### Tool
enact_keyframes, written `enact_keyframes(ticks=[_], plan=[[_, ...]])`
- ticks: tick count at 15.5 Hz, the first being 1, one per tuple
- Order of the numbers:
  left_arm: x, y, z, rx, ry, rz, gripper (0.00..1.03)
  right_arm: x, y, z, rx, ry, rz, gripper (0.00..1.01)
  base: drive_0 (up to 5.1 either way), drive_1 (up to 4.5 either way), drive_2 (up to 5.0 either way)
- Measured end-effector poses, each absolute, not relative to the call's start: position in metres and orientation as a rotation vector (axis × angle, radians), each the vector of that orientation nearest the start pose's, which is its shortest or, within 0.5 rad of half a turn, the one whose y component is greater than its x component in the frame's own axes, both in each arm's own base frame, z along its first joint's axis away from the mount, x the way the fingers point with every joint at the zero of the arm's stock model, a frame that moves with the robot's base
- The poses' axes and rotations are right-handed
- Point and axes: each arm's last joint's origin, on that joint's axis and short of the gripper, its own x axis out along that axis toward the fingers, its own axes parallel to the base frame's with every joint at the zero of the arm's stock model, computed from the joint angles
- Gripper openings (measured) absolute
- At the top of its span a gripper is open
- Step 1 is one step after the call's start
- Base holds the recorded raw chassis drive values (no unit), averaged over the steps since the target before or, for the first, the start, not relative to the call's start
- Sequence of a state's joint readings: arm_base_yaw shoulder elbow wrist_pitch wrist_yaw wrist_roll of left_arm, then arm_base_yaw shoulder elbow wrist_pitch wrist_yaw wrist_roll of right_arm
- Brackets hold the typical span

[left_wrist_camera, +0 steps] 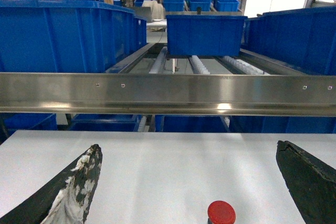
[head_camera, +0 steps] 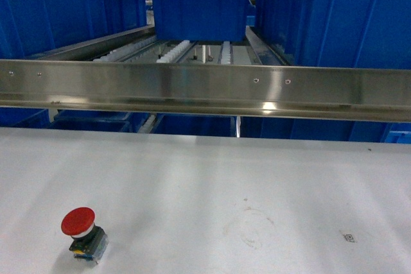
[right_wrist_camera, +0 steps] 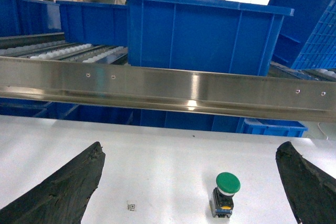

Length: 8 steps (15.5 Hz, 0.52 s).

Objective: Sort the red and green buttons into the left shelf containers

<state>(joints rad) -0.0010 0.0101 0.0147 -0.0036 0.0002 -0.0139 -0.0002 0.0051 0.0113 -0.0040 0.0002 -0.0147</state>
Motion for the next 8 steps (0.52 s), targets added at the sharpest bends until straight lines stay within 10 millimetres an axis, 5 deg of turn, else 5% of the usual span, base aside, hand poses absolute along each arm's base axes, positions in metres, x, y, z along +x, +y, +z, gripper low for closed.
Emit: enact_keyframes(ticks=[8], plan=[[0.0974,-0.0001,0.1674,-0.014,-0.001,-0.001,0.98,0.0973,0.0000,0.1666,-0.015,-0.002,0.000,0.98,0.0,0.00,0.0]])
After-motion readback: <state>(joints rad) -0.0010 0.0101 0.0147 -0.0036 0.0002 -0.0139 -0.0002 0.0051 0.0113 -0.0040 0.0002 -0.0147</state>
